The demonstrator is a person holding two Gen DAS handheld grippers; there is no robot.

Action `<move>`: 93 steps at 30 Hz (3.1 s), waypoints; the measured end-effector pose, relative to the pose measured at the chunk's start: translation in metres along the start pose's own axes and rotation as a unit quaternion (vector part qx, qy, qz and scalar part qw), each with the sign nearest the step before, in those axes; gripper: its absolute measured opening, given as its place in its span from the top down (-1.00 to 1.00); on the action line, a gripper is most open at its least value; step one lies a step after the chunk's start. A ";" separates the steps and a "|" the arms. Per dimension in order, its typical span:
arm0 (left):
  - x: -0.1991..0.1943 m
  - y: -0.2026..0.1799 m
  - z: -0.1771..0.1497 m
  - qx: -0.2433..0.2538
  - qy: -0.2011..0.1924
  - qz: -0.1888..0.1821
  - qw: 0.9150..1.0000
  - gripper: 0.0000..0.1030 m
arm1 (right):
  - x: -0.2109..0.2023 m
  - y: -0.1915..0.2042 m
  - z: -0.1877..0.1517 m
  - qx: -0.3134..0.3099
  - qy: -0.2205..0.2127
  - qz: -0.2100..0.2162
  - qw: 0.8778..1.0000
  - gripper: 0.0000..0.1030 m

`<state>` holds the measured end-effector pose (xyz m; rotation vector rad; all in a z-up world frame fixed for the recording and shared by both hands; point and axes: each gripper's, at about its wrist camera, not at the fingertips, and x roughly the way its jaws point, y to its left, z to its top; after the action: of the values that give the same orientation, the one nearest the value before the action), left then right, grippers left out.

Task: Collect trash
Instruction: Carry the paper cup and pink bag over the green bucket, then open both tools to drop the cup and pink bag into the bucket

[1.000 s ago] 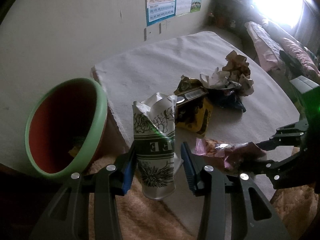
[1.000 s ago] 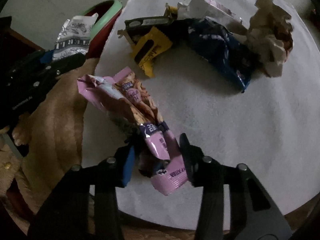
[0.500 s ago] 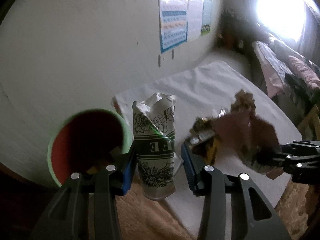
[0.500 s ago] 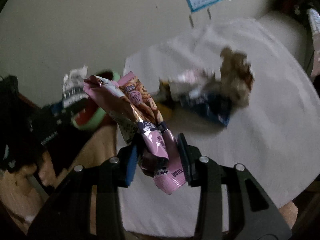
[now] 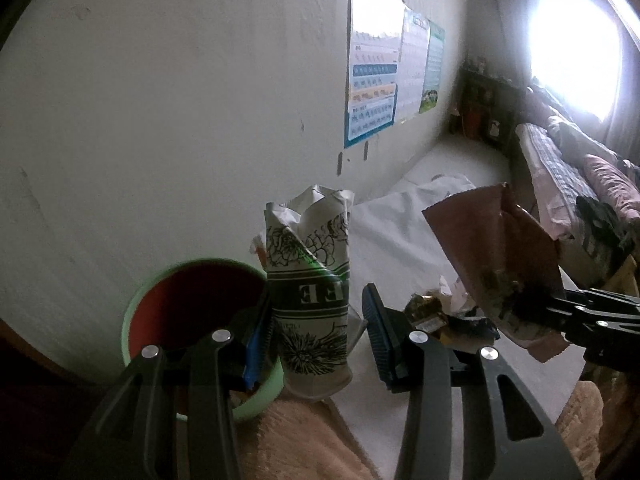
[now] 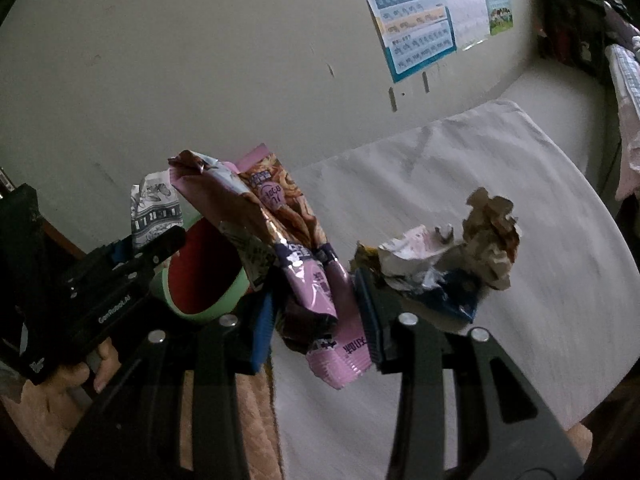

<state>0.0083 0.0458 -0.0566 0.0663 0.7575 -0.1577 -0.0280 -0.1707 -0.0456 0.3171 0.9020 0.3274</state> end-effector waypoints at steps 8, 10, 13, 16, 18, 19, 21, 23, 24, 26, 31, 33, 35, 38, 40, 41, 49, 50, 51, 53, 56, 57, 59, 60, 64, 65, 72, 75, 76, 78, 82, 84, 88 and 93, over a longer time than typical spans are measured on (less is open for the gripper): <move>-0.007 0.017 0.008 -0.017 -0.016 0.012 1.000 0.20 | 0.005 0.015 0.013 -0.007 -0.013 0.004 1.000 0.27; -0.007 0.022 0.009 -0.021 -0.018 0.014 1.000 0.20 | 0.006 0.019 0.015 -0.009 -0.014 0.005 1.000 0.27; -0.007 0.028 0.009 -0.027 -0.019 0.016 0.999 0.20 | 0.010 0.025 0.017 -0.012 -0.009 0.009 1.000 0.27; -0.005 0.033 0.007 -0.032 -0.018 0.019 0.999 0.20 | 0.014 0.031 0.019 -0.018 -0.006 0.009 1.000 0.27; -0.004 0.036 0.006 -0.035 -0.017 0.020 0.999 0.20 | 0.016 0.033 0.020 -0.019 -0.005 0.009 1.000 0.27; -0.003 0.039 0.005 -0.037 -0.017 0.021 0.999 0.20 | 0.018 0.035 0.021 -0.020 -0.003 0.009 1.000 0.27; -0.002 0.043 0.004 -0.041 -0.017 0.022 0.999 0.20 | 0.020 0.038 0.022 -0.021 -0.002 0.010 1.000 0.27; 0.000 0.049 0.003 -0.045 -0.015 0.025 0.999 0.20 | 0.023 0.041 0.024 -0.021 -0.001 0.011 1.000 0.27; 0.001 0.050 0.002 -0.046 -0.014 0.026 0.998 0.20 | 0.025 0.043 0.025 -0.021 0.000 0.012 1.000 0.27; 0.003 0.056 0.001 -0.051 -0.012 0.031 0.998 0.20 | 0.029 0.046 0.027 -0.021 0.004 0.014 1.000 0.27; 0.010 0.072 -0.006 -0.061 0.000 0.039 0.997 0.20 | 0.042 0.054 0.028 -0.020 0.020 0.018 0.999 0.27; 0.012 0.078 -0.008 -0.065 0.003 0.043 0.997 0.20 | 0.046 0.058 0.027 -0.020 0.023 0.020 0.999 0.27; 0.013 0.082 -0.009 -0.068 0.005 0.048 0.997 0.20 | 0.051 0.062 0.028 -0.020 0.025 0.023 0.999 0.27; 0.016 0.093 -0.012 -0.075 0.009 0.057 0.996 0.20 | 0.057 0.068 0.029 -0.021 0.028 0.030 0.999 0.27; 0.020 0.100 -0.014 -0.079 0.014 0.064 0.995 0.20 | 0.062 0.072 0.031 -0.021 0.030 0.033 0.999 0.27; 0.021 0.104 -0.015 -0.082 0.016 0.067 0.994 0.20 | 0.065 0.075 0.031 -0.021 0.032 0.036 0.999 0.27; 0.030 0.127 -0.027 -0.101 0.029 0.089 0.990 0.19 | 0.094 0.095 0.029 -0.026 0.062 0.055 0.996 0.27; 0.031 0.130 -0.028 -0.104 0.031 0.091 0.990 0.19 | 0.097 0.098 0.029 -0.029 0.065 0.055 0.996 0.27; 0.032 0.132 -0.029 -0.107 0.033 0.092 0.989 0.19 | 0.099 0.101 0.028 -0.032 0.066 0.056 0.996 0.27; 0.034 0.137 -0.031 -0.111 0.036 0.096 0.988 0.19 | 0.104 0.106 0.028 -0.036 0.069 0.056 0.995 0.27; 0.038 0.141 -0.034 -0.115 0.041 0.099 0.988 0.19 | 0.111 0.108 0.030 -0.032 0.074 0.060 0.995 0.27; 0.039 0.142 -0.036 -0.116 0.043 0.100 0.987 0.19 | 0.112 0.109 0.031 -0.030 0.075 0.062 0.995 0.27; 0.042 0.144 -0.037 -0.119 0.047 0.101 0.987 0.19 | 0.117 0.111 0.032 -0.028 0.077 0.064 0.995 0.27; 0.043 0.144 -0.037 -0.120 0.049 0.101 0.986 0.19 | 0.119 0.112 0.033 -0.029 0.078 0.064 0.994 0.27; 0.048 0.149 -0.040 -0.126 0.055 0.101 0.985 0.19 | 0.124 0.119 0.036 -0.036 0.082 0.062 0.994 0.27; 0.049 0.150 -0.041 -0.127 0.057 0.101 0.985 0.19 | 0.126 0.121 0.036 -0.037 0.083 0.062 0.994 0.27; 0.059 0.155 -0.045 -0.133 0.068 0.105 0.983 0.18 | 0.140 0.125 0.037 -0.032 0.097 0.066 0.993 0.27; 0.066 0.158 -0.046 -0.136 0.075 0.108 0.982 0.18 | 0.150 0.126 0.038 -0.024 0.104 0.069 0.992 0.27; 0.068 0.159 -0.046 -0.137 0.078 0.108 0.982 0.18 | 0.153 0.127 0.038 -0.020 0.107 0.072 0.991 0.27; 0.072 0.160 -0.047 -0.137 0.080 0.109 0.981 0.18 | 0.160 0.128 0.039 -0.016 0.111 0.074 0.991 0.27; 0.077 0.162 -0.047 -0.140 0.086 0.106 0.981 0.18 | 0.168 0.134 0.041 -0.022 0.114 0.072 0.991 0.27; 0.080 0.163 -0.046 -0.142 0.088 0.105 0.980 0.18 | 0.171 0.137 0.041 -0.025 0.115 0.070 0.991 0.26; 0.085 0.165 -0.046 -0.143 0.091 0.105 0.980 0.18 | 0.176 0.135 0.040 -0.022 0.119 0.067 0.990 0.26; 0.090 0.162 -0.046 -0.139 0.096 0.104 0.980 0.10 | 0.178 0.133 0.040 -0.020 0.120 0.064 0.990 0.24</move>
<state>0.0683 0.2003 -0.1511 -0.1068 0.9535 0.1562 0.0877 0.0164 -0.0948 0.3034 1.1131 0.5100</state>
